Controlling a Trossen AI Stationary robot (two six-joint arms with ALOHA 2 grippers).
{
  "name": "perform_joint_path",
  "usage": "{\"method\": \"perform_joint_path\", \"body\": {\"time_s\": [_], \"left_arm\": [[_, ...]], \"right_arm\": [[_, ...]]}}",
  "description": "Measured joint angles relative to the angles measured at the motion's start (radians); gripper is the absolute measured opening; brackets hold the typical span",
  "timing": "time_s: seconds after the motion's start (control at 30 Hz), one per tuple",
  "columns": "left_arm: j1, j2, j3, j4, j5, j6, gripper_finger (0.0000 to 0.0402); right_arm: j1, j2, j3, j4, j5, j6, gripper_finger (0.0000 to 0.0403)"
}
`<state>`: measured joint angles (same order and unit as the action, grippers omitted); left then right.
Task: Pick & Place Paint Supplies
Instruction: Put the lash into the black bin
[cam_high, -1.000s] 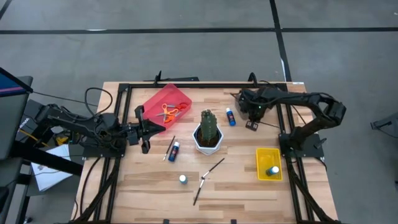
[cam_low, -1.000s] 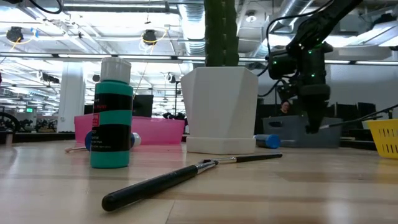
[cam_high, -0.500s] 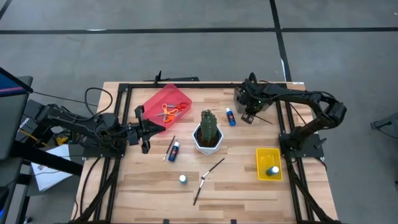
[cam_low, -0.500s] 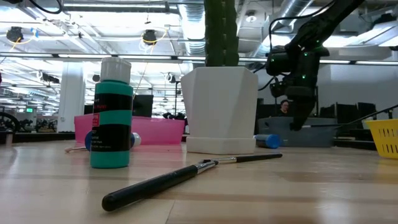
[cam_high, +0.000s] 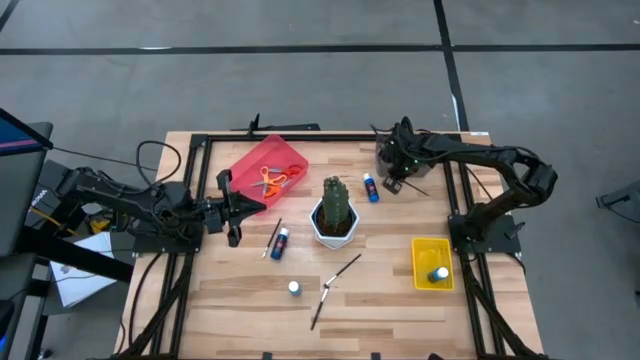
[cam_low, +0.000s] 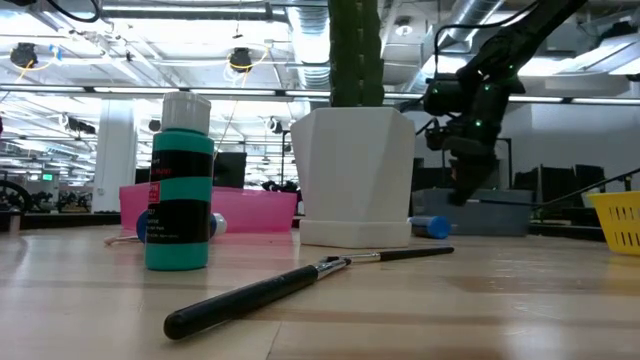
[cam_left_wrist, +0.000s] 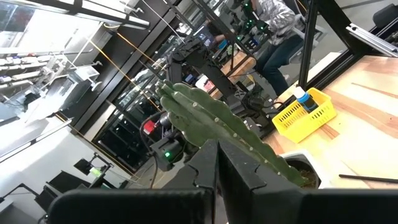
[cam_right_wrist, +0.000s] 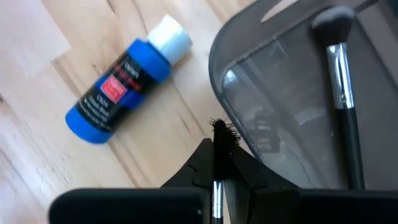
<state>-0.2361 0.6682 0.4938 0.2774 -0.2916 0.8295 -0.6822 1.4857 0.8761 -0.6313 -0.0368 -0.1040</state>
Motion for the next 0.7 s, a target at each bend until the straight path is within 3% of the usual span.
{"method": "perform_joint_path", "body": {"time_s": [0.2,0.4,0.7], "left_arm": [[0.0,0.0,0.0,0.0,0.0,-0.003,0.0007],[0.0,0.0,0.0,-0.001,-0.011,-0.004,0.0007],[0.0,0.0,0.0,-0.004,-0.023,-0.005,0.0007]], "right_arm": [[-0.015,0.0,0.0,0.03,-0.026,0.0,0.0008],[0.013,-0.068,0.0,0.01,-0.158,-0.012,0.0008],[-0.01,-0.265,0.077,-0.037,-0.146,-0.306,0.0008]]}}
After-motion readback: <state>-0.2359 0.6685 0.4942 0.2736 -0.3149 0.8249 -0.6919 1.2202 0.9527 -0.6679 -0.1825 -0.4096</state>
